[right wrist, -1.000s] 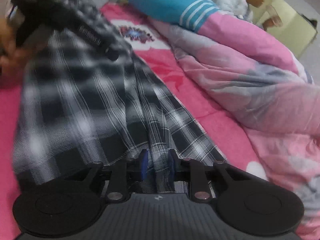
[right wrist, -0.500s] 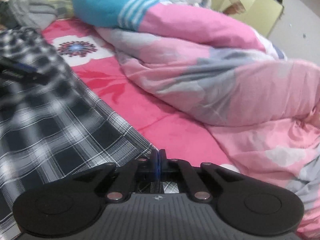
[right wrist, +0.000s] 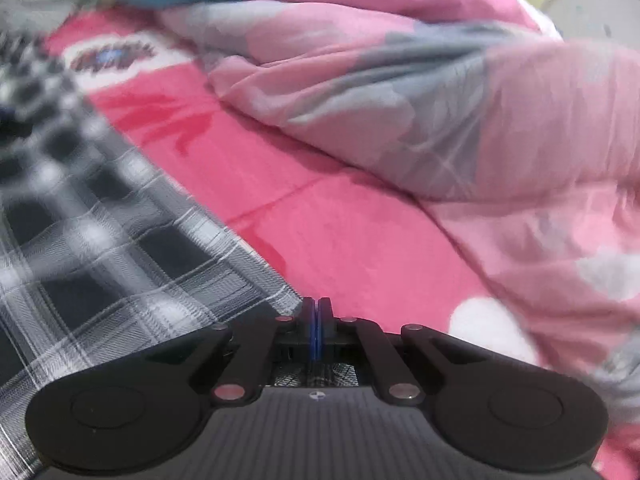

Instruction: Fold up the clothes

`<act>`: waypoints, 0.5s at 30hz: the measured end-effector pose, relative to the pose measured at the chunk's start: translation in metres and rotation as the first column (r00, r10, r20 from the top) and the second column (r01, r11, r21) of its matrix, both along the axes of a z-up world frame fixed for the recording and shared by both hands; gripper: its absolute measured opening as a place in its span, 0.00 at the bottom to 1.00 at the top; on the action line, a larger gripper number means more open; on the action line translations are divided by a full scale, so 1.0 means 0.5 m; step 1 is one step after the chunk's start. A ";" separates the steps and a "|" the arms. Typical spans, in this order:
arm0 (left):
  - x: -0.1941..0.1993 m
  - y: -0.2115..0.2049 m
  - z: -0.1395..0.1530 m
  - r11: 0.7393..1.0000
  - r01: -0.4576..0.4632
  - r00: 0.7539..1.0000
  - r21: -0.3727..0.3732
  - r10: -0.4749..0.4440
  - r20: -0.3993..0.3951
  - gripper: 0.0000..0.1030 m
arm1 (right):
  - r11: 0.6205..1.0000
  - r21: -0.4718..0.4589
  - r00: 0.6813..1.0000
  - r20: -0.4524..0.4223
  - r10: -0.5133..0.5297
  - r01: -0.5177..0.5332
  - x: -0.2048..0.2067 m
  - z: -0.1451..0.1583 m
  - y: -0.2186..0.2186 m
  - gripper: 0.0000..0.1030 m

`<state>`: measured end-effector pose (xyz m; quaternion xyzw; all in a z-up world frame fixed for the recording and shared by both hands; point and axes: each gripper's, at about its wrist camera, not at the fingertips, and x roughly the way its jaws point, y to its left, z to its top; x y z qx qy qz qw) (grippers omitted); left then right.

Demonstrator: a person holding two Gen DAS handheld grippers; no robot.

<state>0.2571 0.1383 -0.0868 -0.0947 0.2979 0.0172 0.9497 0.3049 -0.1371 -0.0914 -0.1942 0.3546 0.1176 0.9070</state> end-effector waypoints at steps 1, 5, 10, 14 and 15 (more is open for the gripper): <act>0.000 -0.001 -0.001 1.000 -0.001 1.000 0.004 0.001 -0.001 0.50 | 0.997 0.072 0.999 -0.016 -0.033 0.034 0.007 0.012 -0.022 0.05; 0.000 -0.007 -0.002 1.000 -0.005 1.000 0.024 0.005 0.000 0.50 | 0.861 0.409 0.953 -0.108 -0.283 0.302 0.007 0.096 -0.187 0.11; 0.002 -0.009 -0.002 0.999 -0.008 1.000 0.038 0.009 -0.006 0.50 | 0.756 0.517 0.891 -0.029 -0.453 0.401 -0.192 0.260 -0.351 0.12; 0.003 -0.012 -0.002 0.999 -0.011 1.000 0.049 0.011 -0.012 0.51 | 0.743 0.494 0.819 0.100 -0.565 0.452 -0.452 0.396 -0.417 0.36; 0.003 -0.012 -0.003 0.999 -0.011 1.000 0.049 0.012 -0.012 0.51 | 0.742 0.478 0.791 0.144 -0.594 0.471 -0.515 0.425 -0.427 0.41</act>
